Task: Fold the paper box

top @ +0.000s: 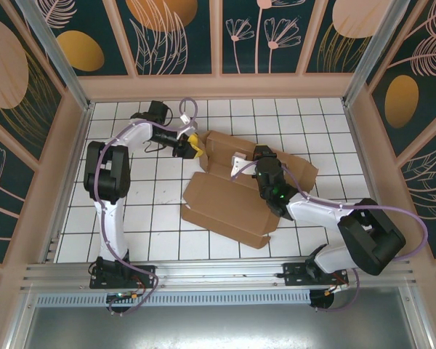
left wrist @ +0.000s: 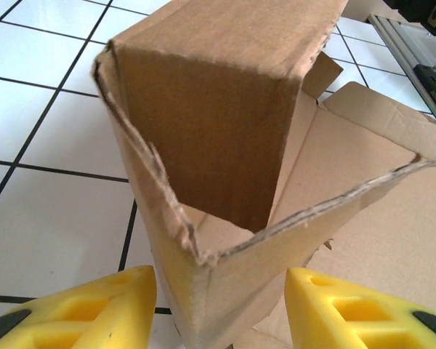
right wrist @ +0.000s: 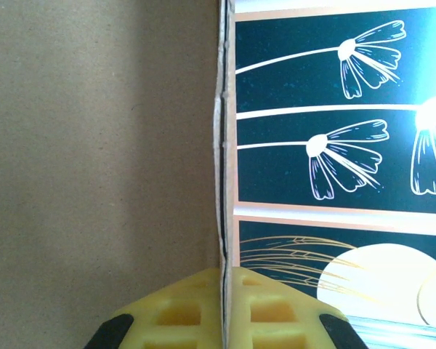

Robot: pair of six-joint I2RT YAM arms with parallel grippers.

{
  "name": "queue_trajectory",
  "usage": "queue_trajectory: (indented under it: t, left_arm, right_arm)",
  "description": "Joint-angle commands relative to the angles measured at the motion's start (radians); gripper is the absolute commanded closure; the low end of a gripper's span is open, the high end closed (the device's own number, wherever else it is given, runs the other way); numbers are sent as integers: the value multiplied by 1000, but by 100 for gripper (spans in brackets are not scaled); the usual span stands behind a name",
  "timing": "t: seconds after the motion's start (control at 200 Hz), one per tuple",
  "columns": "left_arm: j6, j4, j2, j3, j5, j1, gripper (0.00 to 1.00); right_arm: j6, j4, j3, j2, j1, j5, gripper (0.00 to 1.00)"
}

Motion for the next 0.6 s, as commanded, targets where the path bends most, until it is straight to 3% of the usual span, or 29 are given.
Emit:
queue_trajectory:
  t: [0.0,0.455,0.596]
  left_arm:
    - [22,-27,-8,-18,34,-15,51]
    - [-209,186,-35,-85,-95,-38,58]
    - [-303,297,-66,-139,-149,-37,55]
  right_arm:
    - [32,-5,39,6,6,20,100]
    - [52,1,55,35,26,57,100]
    - [79,-6,62,37,30,64,100]
